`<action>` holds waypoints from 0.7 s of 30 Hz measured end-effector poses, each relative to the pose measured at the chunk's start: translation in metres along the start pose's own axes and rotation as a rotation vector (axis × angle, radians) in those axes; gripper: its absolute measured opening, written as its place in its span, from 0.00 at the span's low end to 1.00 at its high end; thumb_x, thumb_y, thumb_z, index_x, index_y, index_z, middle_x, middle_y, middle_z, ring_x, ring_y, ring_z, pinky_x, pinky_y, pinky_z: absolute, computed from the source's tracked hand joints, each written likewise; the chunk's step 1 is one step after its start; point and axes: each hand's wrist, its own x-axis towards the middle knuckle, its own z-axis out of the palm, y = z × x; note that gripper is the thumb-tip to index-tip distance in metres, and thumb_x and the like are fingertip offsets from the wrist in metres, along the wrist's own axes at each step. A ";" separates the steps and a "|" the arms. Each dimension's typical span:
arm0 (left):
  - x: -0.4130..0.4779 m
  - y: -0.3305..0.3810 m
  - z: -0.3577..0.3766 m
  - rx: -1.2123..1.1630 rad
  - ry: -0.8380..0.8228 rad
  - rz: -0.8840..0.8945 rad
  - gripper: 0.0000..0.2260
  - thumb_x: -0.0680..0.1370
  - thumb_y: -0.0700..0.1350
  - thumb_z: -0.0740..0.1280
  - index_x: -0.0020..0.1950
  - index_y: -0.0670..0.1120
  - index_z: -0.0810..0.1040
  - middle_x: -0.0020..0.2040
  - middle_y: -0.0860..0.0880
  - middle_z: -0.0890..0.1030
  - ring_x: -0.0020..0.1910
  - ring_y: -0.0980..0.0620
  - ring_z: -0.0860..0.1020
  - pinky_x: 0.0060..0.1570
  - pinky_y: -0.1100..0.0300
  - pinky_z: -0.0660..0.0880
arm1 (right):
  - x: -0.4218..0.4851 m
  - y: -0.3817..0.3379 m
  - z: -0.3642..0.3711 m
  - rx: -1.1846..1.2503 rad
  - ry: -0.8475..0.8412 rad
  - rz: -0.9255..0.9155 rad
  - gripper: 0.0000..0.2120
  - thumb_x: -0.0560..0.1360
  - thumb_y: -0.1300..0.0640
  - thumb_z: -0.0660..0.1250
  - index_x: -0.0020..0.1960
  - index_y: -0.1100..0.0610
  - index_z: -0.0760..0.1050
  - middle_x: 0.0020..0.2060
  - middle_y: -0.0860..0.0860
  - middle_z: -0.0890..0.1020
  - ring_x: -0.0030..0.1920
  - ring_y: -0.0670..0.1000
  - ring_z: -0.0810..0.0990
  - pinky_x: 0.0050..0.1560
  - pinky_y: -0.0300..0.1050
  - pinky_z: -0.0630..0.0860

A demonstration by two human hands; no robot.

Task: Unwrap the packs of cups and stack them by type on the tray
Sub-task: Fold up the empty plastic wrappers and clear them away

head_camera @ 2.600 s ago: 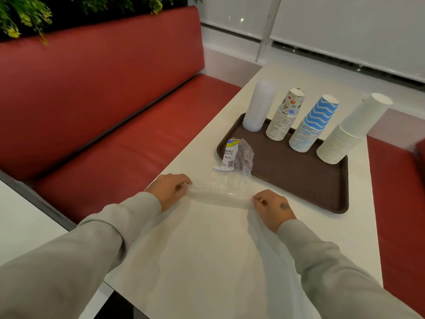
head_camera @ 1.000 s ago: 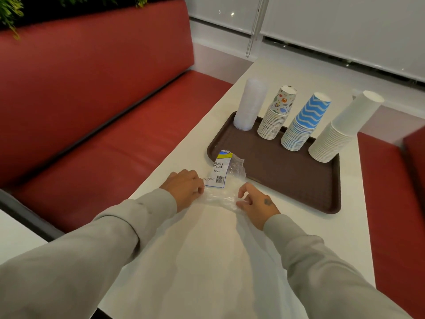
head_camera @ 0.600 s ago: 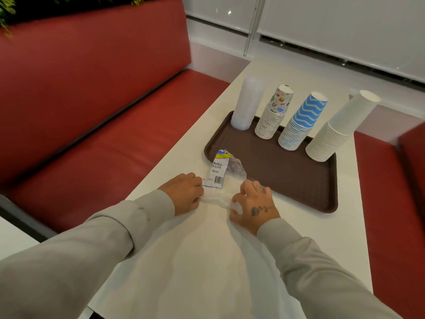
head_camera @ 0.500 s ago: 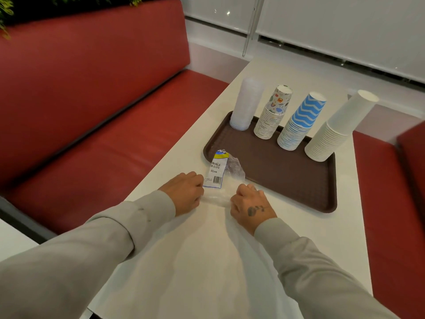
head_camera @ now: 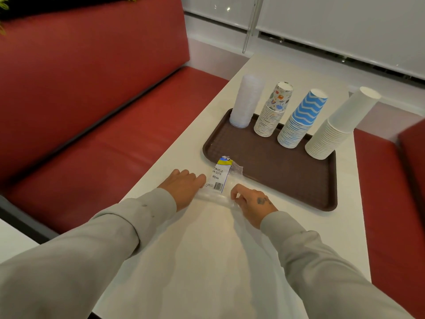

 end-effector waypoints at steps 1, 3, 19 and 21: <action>0.000 0.000 0.001 0.016 -0.006 0.010 0.22 0.72 0.31 0.56 0.62 0.49 0.67 0.55 0.48 0.76 0.55 0.45 0.70 0.55 0.54 0.64 | 0.000 -0.001 -0.001 0.014 0.000 -0.003 0.10 0.82 0.60 0.55 0.53 0.50 0.73 0.46 0.52 0.81 0.47 0.56 0.74 0.50 0.46 0.67; 0.000 0.000 0.000 0.041 -0.005 0.019 0.21 0.73 0.31 0.55 0.62 0.49 0.67 0.56 0.48 0.74 0.56 0.45 0.70 0.55 0.54 0.63 | 0.000 -0.001 -0.002 0.015 0.007 -0.009 0.11 0.82 0.61 0.56 0.54 0.51 0.75 0.45 0.50 0.81 0.46 0.53 0.73 0.51 0.45 0.67; 0.001 -0.010 0.001 0.184 0.186 0.347 0.04 0.69 0.47 0.74 0.37 0.50 0.81 0.34 0.53 0.76 0.35 0.49 0.75 0.37 0.57 0.73 | -0.006 0.005 0.009 -0.260 0.155 -0.186 0.11 0.82 0.54 0.60 0.58 0.51 0.80 0.54 0.47 0.75 0.57 0.53 0.70 0.52 0.45 0.58; 0.005 -0.016 0.008 0.081 0.157 0.317 0.08 0.67 0.43 0.78 0.42 0.51 0.82 0.39 0.54 0.77 0.38 0.49 0.76 0.38 0.56 0.75 | -0.005 0.006 0.008 -0.241 0.141 -0.175 0.13 0.84 0.54 0.56 0.59 0.51 0.79 0.54 0.46 0.76 0.57 0.51 0.69 0.53 0.44 0.57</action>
